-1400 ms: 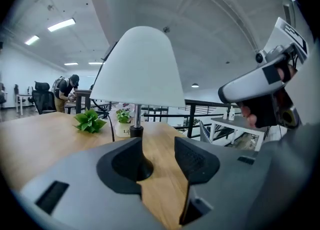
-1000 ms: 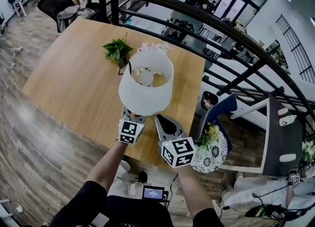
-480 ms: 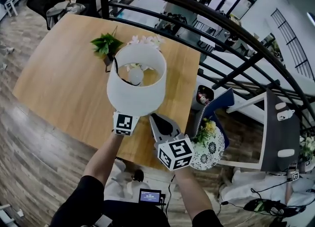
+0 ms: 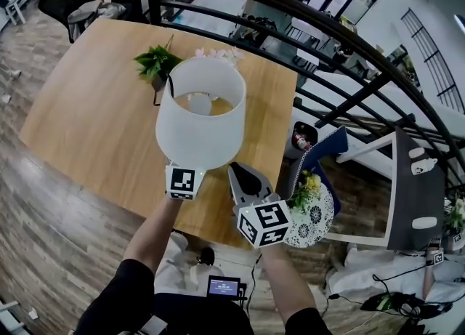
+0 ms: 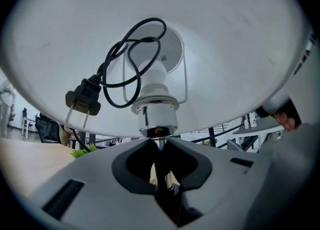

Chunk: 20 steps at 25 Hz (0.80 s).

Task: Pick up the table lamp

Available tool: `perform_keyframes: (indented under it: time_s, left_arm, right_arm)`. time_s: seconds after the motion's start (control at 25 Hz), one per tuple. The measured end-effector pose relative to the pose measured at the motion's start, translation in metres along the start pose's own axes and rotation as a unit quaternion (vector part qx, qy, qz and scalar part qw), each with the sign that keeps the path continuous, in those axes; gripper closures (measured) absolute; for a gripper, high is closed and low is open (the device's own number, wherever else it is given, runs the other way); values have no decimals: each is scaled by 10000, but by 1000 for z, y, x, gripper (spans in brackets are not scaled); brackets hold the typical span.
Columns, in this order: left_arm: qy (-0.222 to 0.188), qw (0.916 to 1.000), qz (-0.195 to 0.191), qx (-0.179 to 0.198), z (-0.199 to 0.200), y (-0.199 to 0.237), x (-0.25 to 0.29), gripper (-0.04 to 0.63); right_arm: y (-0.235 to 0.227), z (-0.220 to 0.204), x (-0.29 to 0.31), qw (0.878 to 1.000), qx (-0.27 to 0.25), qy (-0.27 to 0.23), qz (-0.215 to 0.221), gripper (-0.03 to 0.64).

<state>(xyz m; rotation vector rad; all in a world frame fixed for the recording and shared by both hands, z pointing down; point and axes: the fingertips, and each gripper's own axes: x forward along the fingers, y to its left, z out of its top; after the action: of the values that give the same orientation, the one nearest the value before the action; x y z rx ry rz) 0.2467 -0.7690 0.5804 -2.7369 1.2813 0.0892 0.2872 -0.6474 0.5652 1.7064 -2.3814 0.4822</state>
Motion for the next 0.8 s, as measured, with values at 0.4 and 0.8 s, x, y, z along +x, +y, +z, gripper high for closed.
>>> perform_keyframes:
  time_s: [0.4, 0.8]
  left_arm:
    - [6, 9998, -42, -200, 43, 1, -30, 532]
    - [327, 9978, -558, -124, 113, -16, -72, 532]
  right_arm:
    - [0, 18, -10, 9998, -151, 5, -143, 574]
    - [2, 66, -40, 9995, -59, -61, -301, 574]
